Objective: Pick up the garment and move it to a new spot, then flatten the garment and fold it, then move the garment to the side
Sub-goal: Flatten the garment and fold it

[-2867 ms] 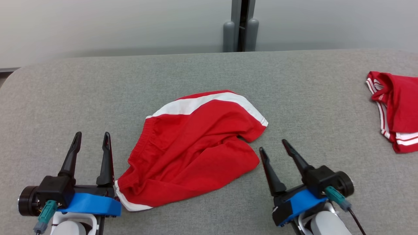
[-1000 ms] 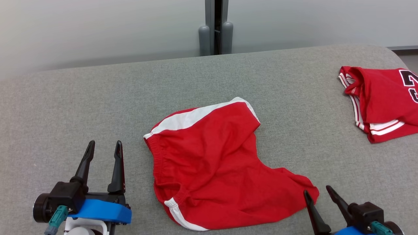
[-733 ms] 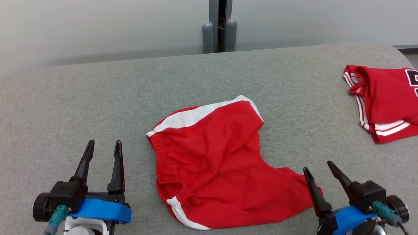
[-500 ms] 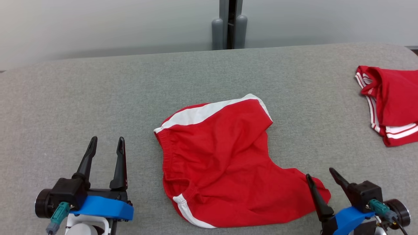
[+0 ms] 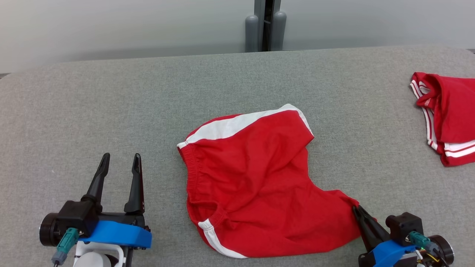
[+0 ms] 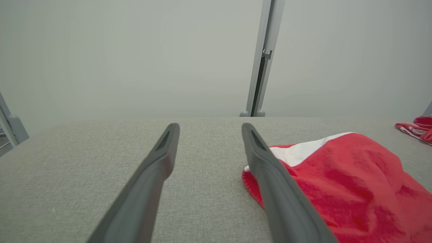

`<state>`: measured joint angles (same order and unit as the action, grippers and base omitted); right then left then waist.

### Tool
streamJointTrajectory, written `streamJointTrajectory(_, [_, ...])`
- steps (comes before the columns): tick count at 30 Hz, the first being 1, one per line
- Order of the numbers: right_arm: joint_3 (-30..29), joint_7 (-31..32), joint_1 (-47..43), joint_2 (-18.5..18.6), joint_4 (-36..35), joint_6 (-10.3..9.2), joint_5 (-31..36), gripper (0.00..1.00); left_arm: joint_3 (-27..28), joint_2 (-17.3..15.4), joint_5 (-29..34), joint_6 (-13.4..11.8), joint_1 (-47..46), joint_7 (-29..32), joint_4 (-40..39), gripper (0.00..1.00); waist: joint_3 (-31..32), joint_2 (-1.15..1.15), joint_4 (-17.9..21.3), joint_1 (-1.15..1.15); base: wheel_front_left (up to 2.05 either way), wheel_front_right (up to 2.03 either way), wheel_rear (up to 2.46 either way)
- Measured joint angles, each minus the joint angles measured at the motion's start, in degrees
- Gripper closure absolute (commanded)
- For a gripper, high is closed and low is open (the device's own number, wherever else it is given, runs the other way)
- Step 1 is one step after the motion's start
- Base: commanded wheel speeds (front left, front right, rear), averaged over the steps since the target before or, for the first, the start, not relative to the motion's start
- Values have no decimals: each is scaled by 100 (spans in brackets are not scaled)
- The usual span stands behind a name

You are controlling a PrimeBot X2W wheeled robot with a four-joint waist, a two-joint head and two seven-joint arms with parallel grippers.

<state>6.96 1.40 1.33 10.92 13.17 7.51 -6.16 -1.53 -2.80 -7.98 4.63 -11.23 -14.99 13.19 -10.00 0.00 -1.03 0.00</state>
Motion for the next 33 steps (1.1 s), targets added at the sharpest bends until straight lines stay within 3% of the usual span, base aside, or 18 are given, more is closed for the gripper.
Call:
streamJointTrajectory(11, [298, -270, 40, -103, -288, -1, -310, 100, 19, 0, 12, 2, 13, 0, 0, 0, 38, 0, 66, 0, 0, 0, 0])
streamJointTrajectory(19, [322, -234, 565, -74, -402, -1, -348, 100, -18, 0, 12, 5, -67, 0, 1, 0, -33, 0, -20, 0, 0, 0, 0])
streamJointTrajectory(25, [332, -305, 1318, -205, 169, -1, -256, 100, -85, 0, 3, 13, -166, 0, 10, 0, -147, 0, -162, 0, 0, 0, 0])
streamJointTrajectory(33, [414, -668, 2469, -438, 1602, 0, -98, 100, -165, -1, -12, 13, -279, 0, 22, 0, -317, 0, -362, 0, 0, 0, 0])
